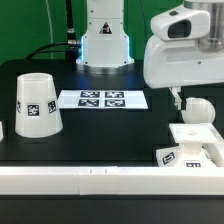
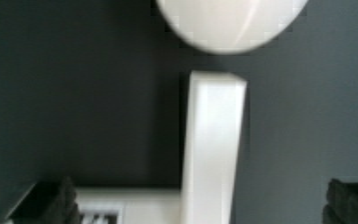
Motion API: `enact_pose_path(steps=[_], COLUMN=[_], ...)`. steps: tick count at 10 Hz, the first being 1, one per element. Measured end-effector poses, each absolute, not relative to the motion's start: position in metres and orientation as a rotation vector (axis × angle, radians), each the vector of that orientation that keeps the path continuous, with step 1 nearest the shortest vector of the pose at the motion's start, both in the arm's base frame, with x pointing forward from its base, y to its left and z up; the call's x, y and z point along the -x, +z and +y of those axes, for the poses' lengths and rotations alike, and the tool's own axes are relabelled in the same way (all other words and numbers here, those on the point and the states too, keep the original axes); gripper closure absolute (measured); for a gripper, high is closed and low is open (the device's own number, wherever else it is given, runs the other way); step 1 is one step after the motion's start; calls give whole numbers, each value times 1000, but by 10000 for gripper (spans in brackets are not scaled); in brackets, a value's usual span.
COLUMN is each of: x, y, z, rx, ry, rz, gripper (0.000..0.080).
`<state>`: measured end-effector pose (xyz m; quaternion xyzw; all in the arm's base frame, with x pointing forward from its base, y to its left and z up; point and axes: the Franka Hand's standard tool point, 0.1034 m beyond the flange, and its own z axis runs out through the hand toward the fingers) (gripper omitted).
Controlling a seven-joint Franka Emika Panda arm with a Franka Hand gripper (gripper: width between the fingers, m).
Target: Assemble lamp
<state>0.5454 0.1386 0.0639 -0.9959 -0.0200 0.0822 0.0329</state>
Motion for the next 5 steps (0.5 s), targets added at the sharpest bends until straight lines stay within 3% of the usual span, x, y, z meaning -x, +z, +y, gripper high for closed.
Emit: enact_pose_path(steps=[5], x=[-531], y=[61], z=[131], rx=[3003], ry=[814], rz=[1], gripper=[100])
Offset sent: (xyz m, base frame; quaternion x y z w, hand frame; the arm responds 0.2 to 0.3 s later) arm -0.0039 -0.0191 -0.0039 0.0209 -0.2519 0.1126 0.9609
